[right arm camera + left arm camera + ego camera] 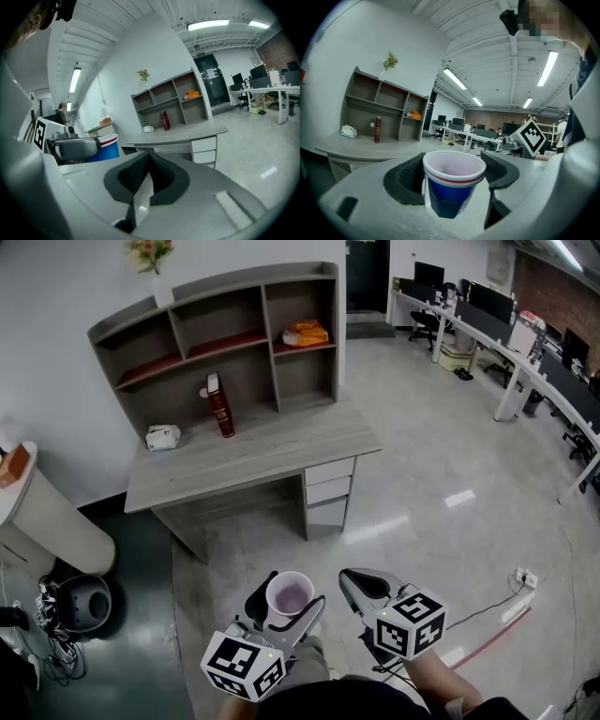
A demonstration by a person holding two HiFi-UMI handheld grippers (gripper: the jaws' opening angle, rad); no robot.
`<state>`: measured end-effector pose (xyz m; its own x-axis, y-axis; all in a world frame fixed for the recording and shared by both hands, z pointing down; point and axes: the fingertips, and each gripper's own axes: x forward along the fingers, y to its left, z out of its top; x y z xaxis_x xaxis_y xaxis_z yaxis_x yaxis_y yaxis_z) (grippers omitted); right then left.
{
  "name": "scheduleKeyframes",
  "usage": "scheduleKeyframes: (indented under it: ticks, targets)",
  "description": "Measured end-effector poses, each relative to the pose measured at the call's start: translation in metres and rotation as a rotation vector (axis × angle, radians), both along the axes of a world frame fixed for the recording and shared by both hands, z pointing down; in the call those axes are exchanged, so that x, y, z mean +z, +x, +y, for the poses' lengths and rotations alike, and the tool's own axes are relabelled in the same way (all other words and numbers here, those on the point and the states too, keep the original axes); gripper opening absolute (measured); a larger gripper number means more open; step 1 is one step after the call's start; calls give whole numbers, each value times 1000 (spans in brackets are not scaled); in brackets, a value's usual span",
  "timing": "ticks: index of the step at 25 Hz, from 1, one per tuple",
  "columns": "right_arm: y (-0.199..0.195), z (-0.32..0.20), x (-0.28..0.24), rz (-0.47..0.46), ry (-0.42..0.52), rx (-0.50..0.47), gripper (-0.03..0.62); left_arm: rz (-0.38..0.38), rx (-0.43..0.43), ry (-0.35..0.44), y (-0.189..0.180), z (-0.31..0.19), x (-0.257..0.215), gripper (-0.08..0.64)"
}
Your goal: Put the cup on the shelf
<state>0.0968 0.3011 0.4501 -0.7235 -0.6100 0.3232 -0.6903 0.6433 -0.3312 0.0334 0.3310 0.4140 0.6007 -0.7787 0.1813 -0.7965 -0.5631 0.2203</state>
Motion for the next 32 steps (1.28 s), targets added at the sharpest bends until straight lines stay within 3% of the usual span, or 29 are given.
scheduleKeyframes:
  ticks: [14,32]
  targets:
    - [-33,-111,-6,4,-10,-16,2,3,20,-23,-23,-112,0,364]
    - [-86,-219,0,25,-25,-36,2,11,-25,-36,-86,-219,2,364]
